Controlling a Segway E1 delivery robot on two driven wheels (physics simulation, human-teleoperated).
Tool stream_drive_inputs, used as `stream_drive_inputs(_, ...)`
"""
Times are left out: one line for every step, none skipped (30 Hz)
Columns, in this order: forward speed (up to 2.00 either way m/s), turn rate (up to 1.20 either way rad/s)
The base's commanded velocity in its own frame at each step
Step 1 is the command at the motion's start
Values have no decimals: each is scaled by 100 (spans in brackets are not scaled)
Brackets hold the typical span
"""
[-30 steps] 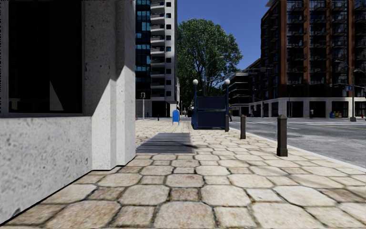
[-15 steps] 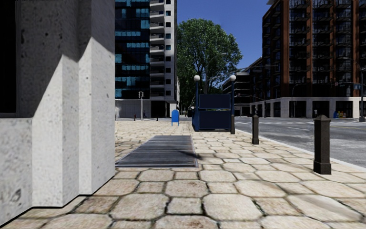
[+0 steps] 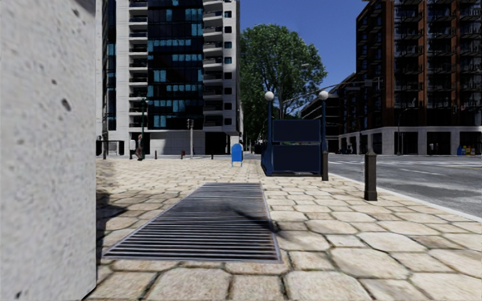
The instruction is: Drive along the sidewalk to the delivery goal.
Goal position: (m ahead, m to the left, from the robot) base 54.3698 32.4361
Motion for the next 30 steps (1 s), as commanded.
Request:
stream_drive_inputs(200,27)
stream_drive_inputs(200,27)
stream_drive_inputs(200,27)
stream_drive_inputs(200,27)
stream_drive_inputs(200,27)
stream_drive_inputs(200,27)
stream_drive_inputs(200,27)
stream_drive_inputs(200,27)
stream_drive_inputs(200,27)
stream_drive_inputs(200,27)
stream_drive_inputs(200,27)
stream_drive_inputs(200,27)
stream_drive_inputs(200,27)
stream_drive_inputs(200,27)
stream_drive_inputs(200,27)
stream_drive_inputs(200,27)
stream_drive_inputs(200,27)
stream_drive_inputs(200,28)
stream_drive_inputs(200,28)
stream_drive_inputs(200,29)
stream_drive_inputs(200,30)
stream_drive_inputs(200,30)
stream_drive_inputs(200,30)
stream_drive_inputs(200,30)
stream_drive_inputs(200,30)
stream_drive_inputs(200,30)
stream_drive_inputs(200,30)
stream_drive_inputs(200,30)
stream_drive_inputs(200,30)
stream_drive_inputs(200,30)
